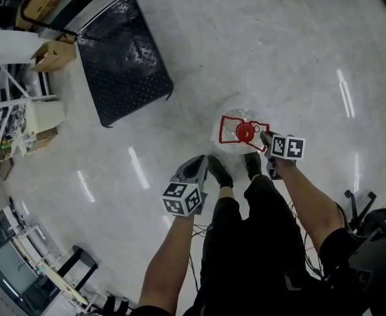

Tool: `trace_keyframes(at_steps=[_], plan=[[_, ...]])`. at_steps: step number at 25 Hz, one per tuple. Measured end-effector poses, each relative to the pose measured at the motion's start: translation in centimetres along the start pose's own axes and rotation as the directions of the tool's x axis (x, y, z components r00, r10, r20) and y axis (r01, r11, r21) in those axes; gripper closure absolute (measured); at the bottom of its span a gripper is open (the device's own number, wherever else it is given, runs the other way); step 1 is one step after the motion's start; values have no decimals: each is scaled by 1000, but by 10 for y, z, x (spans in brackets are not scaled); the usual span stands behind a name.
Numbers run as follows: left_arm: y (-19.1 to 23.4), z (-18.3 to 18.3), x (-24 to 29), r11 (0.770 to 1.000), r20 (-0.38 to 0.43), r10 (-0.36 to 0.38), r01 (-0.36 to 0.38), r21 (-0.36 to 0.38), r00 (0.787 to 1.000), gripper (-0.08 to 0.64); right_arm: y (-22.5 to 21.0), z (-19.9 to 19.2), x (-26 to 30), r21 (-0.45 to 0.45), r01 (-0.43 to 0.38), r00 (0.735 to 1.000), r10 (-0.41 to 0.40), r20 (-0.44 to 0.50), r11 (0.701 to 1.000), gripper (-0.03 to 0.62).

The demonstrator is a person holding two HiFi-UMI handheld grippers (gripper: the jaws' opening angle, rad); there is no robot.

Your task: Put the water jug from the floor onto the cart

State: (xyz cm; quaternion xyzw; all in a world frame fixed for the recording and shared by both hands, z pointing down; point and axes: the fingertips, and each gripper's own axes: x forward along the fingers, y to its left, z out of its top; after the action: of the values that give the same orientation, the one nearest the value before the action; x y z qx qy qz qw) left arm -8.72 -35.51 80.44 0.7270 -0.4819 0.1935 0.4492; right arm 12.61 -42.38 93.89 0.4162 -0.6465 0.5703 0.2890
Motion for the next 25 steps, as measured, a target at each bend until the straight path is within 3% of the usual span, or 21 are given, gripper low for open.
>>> trace_keyframes(at_steps=[4,13,16,19,25], plan=[[-5,18,-20,999,44,21,-20,-26,999,569,16,3,-7,-39,2,999,-3,-35,999,509],[-7,71,-98,993,189,107,-98,-59,976,569,96,34,-74,-159,-120,992,111,-64,980,508],[-7,95,-123,988,268,149,-133,-78,952,569,119,52,-101,-209,-159,986,146,-74,965,508],[-17,119,-156,987,349,163,-156,-49,923,569,144,66,-129,-236,-194,981,184,-62,952,508],[-33,174,-219,981,507,162,-192,7,847,569,220,105,-165,-313,-252,967,251,-44,916,508]])
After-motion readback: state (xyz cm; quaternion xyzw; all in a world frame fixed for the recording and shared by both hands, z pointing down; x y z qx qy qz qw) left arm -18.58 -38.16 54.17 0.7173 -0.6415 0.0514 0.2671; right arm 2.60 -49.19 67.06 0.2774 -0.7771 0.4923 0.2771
